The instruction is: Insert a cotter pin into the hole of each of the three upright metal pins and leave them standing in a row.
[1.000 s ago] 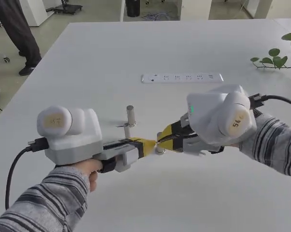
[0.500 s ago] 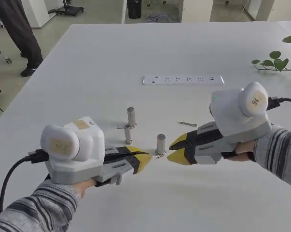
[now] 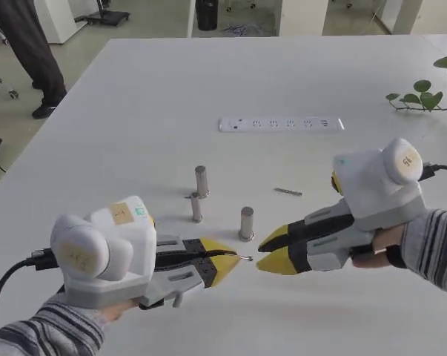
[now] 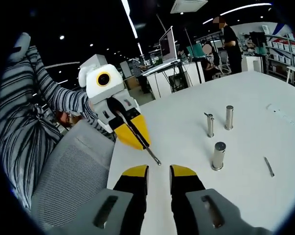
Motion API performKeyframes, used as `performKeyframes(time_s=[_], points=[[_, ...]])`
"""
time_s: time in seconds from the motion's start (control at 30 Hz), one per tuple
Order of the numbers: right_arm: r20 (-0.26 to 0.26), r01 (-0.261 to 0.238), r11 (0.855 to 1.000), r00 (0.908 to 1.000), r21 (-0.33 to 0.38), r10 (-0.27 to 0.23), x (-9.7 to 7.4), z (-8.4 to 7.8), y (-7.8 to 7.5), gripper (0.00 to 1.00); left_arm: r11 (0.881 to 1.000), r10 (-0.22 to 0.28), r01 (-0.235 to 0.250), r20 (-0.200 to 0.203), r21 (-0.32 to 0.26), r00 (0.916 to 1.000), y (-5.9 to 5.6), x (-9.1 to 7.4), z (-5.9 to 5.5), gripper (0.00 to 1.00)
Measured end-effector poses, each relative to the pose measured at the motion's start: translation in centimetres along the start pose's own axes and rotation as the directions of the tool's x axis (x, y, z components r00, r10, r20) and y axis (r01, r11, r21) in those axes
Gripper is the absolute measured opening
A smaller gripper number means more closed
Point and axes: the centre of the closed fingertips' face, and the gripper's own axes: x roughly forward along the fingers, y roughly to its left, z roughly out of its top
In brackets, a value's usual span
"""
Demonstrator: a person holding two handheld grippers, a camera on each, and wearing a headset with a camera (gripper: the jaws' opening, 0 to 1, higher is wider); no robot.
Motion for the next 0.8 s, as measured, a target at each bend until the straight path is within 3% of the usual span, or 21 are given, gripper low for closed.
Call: performKeyframes(time_s=[0.07, 0.2, 0.37, 0.57, 0.8], points=[[0.005, -0.014, 1.0, 0.9999, -0.007, 0.014, 0.2, 0.2, 0.4, 0.12, 0.999, -0.031, 0.031, 0.013, -0.02, 0.9994, -0.5, -0.2, 0.2, 0.0], [0.016, -0.057, 0.998, 0.9982, -0.012, 0.057, 0.6, 0.6, 1.4, 0.1, 0.998, -0.044, 0.046, 0.034, -0.042, 0.9984, -0.7, -0.6, 0.4, 0.0], [0.03, -0.062, 0.998, 0.9976, -0.008, 0.062, 0.9, 0.8, 1.5, 0.08, 0.994, -0.058, 0.065, 0.074, -0.091, 0.9955, -0.9, -0.8, 1.1, 0.0], [0.039, -0.07, 0.997, 0.9967, -0.031, 0.071, 1.0, 1.4, 1.7, 0.04, 0.993, -0.065, 0.072, 0.067, -0.097, 0.9956, -1.0, -0.7, 0.9, 0.0], [-0.022, -0.076, 0.992, 0.997, -0.102, 0.074, 0.8, 0.9, 1.4, 0.01, 0.986, -0.084, 0.092, 0.061, -0.14, 0.9946, -1.2, -0.5, 0.7, 0.0]])
